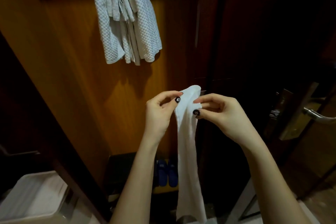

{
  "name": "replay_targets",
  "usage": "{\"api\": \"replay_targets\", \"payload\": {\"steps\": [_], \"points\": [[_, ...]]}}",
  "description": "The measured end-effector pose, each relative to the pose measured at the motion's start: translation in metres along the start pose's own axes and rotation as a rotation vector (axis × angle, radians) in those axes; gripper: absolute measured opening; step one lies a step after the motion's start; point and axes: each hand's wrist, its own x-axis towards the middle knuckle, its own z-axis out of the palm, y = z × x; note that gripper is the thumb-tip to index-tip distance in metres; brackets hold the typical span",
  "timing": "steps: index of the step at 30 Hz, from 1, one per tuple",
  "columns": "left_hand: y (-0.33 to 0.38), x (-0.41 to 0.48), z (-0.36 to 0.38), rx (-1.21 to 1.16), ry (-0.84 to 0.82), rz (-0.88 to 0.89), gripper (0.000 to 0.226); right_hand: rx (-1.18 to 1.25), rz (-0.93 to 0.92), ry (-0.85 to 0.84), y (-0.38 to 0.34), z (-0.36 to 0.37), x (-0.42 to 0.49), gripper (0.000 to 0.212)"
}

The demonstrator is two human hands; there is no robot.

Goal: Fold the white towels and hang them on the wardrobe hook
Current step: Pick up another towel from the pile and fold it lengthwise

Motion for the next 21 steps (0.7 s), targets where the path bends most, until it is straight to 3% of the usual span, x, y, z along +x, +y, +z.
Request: {"api": "replay_targets", "payload": {"steps": [5, 10, 15, 21], "points": [[0.006, 0.0, 0.002, -0.152, -0.037, 0.002, 0.021, -0.124, -0.225, 0.09, -0.012, 0.011, 0.007, 0.006], [0.011, 0.0, -0.005, -0.306, -0.025, -0.048, 0.014, -0.103, -0.197, -0.029, -0.02, 0.014, 0.012, 0.022], [0.013, -0.003, -0.008, -0.383, -0.056, -0.088, 0.012, -0.212, -0.29, 0.092, -0.023, 0.023, 0.013, 0.005], [0.014, -0.006, -0.011, -0.487, -0.146, -0.071, 0.013, -0.353, -0.364, 0.199, -0.02, 0.024, 0.018, 0.01]]}}
